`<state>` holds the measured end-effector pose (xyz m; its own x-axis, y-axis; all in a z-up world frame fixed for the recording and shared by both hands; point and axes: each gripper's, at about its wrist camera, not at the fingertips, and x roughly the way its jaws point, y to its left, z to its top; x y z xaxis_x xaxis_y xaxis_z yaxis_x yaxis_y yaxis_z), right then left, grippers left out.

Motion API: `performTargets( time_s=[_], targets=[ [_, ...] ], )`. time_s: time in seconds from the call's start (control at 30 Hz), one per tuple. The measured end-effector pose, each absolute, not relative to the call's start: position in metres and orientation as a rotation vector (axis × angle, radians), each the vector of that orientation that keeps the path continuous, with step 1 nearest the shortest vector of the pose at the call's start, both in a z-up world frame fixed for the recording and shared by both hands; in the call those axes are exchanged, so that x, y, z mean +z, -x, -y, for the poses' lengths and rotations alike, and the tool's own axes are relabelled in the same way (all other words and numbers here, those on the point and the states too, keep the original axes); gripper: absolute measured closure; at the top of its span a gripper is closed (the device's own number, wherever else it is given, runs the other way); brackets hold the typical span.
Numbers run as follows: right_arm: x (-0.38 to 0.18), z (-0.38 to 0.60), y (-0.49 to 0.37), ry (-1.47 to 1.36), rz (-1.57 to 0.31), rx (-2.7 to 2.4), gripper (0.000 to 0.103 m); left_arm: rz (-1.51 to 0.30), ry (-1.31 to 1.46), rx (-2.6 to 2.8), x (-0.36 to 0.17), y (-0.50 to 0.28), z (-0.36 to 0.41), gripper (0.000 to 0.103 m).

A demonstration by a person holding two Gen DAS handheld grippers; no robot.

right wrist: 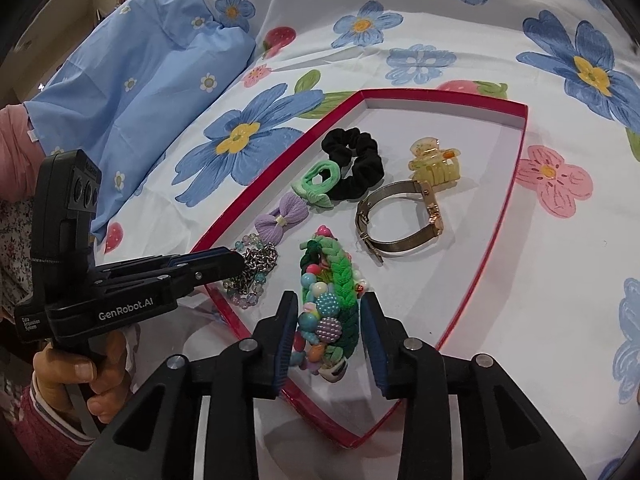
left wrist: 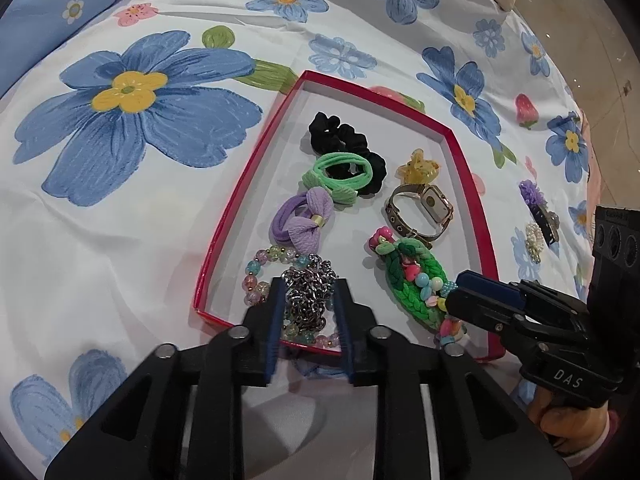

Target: Organize jewelry

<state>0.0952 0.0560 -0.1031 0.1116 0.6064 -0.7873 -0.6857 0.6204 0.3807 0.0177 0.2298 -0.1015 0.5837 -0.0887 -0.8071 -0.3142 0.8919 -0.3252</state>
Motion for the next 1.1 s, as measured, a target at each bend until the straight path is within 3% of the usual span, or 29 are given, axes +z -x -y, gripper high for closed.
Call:
performTargets(
  time_s=[0.1, 0.23, 0.33, 0.47, 0.63, 0.93, 1.1],
  targets=[
    [-0.101, -0.053, -0.095, 0.079, -1.106, 0.951, 0.067, -0.943, 0.475, 0.143, -0.1, -0.015, -0.23, 0.07],
    [-0.096, -0.049, -0.094, 0.067, -1.096, 0.953, 0.067, -0.927, 0.482, 0.152, -0.094, -0.011, -0.23, 0.048],
    [-0.09, -0.044, -0.093, 0.055, -1.081, 0.956, 0.062, -0.918, 0.479, 0.162, -0.089, -0.007, -0.229, 0.042],
    [-0.081, -0.036, -0.092, 0.031, -1.047, 0.947, 0.057, -0.913, 0.481, 0.167, -0.084, -0.001, -0.228, 0.04],
    [-0.073, -0.025, -0.093, 0.001, -1.021, 0.929, 0.051, -0.893, 0.48, 0.188, -0.075, 0.01, -0.228, 0.027],
    [-0.066, -0.015, -0.087, -0.043, -0.99, 0.917, 0.027, -0.875, 0.502, 0.214, -0.066, 0.03, -0.225, 0.018],
    [-0.068, -0.002, -0.081, -0.112, -0.963, 0.901, 0.027, -0.844, 0.526, 0.247, -0.064, 0.046, -0.217, 0.016]
  ],
)
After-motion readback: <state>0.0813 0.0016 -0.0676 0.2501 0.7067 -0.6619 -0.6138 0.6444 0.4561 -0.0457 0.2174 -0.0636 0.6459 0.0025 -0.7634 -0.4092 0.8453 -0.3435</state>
